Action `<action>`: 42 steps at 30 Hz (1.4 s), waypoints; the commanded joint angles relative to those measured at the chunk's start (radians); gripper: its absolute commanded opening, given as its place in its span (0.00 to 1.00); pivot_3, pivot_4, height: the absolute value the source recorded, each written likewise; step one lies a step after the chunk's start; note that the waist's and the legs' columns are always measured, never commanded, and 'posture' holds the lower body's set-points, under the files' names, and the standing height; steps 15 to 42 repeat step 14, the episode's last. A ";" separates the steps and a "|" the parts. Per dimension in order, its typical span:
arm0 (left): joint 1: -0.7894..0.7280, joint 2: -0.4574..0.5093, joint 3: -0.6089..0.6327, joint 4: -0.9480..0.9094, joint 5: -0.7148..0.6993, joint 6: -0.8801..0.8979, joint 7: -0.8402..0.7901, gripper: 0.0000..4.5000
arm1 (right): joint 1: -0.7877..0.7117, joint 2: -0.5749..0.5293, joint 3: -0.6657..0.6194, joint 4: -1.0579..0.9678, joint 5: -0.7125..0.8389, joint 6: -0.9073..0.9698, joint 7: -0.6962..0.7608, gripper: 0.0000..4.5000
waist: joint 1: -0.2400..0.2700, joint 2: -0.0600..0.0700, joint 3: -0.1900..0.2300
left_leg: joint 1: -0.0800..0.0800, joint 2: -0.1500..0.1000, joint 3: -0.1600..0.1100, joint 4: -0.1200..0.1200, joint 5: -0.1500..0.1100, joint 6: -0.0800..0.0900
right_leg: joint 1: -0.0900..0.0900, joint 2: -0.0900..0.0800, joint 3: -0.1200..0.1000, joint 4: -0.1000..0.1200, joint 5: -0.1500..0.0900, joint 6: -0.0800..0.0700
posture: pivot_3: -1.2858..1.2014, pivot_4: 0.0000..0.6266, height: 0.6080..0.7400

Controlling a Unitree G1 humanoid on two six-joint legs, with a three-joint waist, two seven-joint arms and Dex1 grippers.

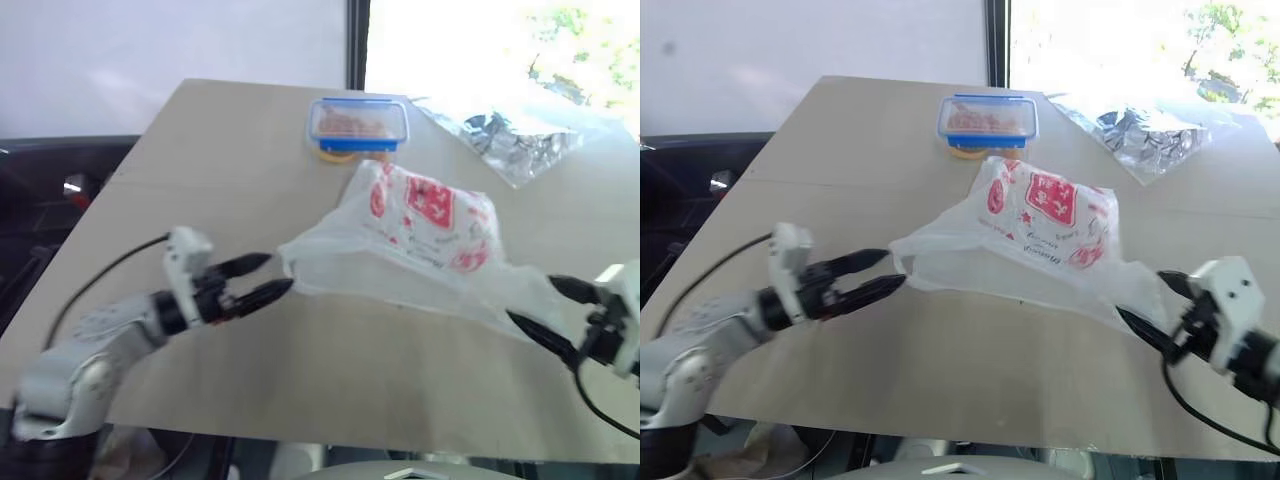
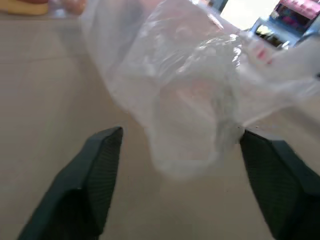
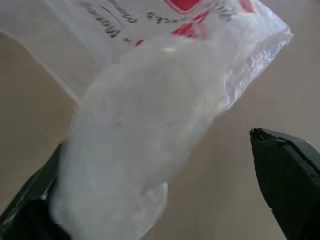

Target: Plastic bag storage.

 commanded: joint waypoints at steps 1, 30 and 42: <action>0.125 0.030 0.067 -0.007 0.081 -0.098 -0.109 0.99 | 0.121 -0.001 -0.172 -0.002 0.084 -0.074 0.170 1.00 | 0.000 0.001 -0.001 | 0.000 0.000 0.000 -0.001 0.000 0.000 | 0.001 0.000 0.000 -0.002 -0.002 -0.003 | 0.52 0.24 1.00; 0.175 -0.047 0.050 -0.013 0.132 -0.127 -0.062 0.99 | 0.288 -0.037 -0.124 0.099 -0.182 -0.271 0.231 1.00 | 0.000 0.000 -0.004 | 0.001 0.000 0.000 -0.006 -0.003 -0.003 | 0.000 -0.007 -0.001 -0.006 -0.003 -0.001 | 0.52 0.24 1.00; 0.175 -0.047 0.050 -0.013 0.132 -0.127 -0.062 0.99 | 0.288 -0.037 -0.124 0.099 -0.182 -0.271 0.231 1.00 | 0.000 0.000 -0.004 | 0.001 0.000 0.000 -0.006 -0.003 -0.003 | 0.000 -0.007 -0.001 -0.006 -0.003 -0.001 | 0.52 0.24 1.00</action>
